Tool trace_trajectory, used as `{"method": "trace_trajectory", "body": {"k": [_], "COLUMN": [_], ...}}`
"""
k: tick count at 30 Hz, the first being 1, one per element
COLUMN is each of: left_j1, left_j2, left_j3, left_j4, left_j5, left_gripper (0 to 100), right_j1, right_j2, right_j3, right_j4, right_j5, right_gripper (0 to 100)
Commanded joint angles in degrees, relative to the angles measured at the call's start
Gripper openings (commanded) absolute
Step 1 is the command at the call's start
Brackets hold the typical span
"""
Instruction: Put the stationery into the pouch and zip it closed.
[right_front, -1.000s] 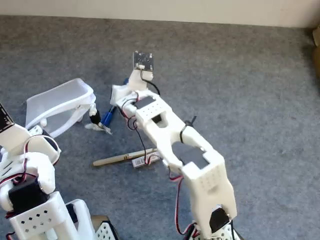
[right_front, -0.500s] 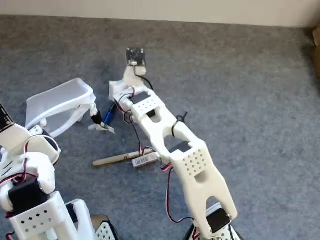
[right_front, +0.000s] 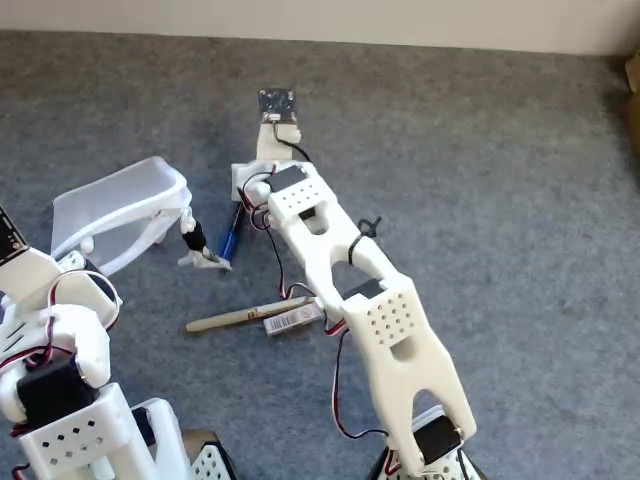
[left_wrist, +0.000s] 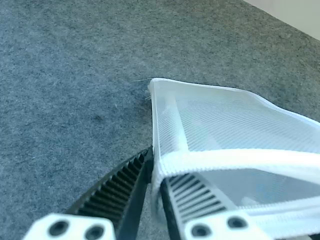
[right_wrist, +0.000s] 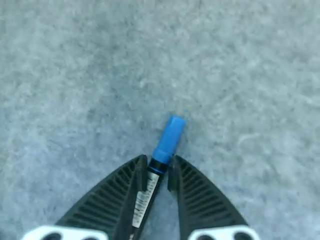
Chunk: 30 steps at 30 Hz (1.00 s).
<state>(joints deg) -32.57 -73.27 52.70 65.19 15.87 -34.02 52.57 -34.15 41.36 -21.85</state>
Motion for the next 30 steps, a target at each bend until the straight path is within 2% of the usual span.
{"method": "trace_trajectory", "body": {"k": [1, 8, 12, 17, 23, 27, 30], "left_j1": [-0.1, -0.1, -0.1, -0.1, -0.1, -0.1, -0.1], "left_j2": [0.3, 0.3, 0.3, 0.3, 0.3, 0.3, 0.3], "left_j3": [-1.7, -1.7, -1.7, -1.7, -1.7, -1.7, -1.7], "left_j4": [-1.1, -1.1, -1.1, -1.1, -1.1, -1.1, -1.1], "left_j5": [0.6, 0.6, 0.6, 0.6, 0.6, 0.6, 0.6], "left_gripper": [1, 1, 1, 1, 1, 1, 1], "right_j1": [0.1, 0.2, 0.2, 0.2, 0.7, 0.5, -0.3], "right_j2": [-0.9, -0.6, -0.7, -0.5, -0.4, -0.3, -0.3], "right_j3": [-1.3, -6.3, -11.7, -19.2, -21.1, -20.9, -20.9], "right_j4": [3.9, 13.8, 23.4, 34.7, 40.7, 43.4, 45.5], "right_j5": [1.2, 6.9, 7.1, 12.0, 12.1, 12.1, 12.1], "right_gripper": [4.8, 4.8, 5.2, 5.3, 5.5, 10.6, 10.7]}}
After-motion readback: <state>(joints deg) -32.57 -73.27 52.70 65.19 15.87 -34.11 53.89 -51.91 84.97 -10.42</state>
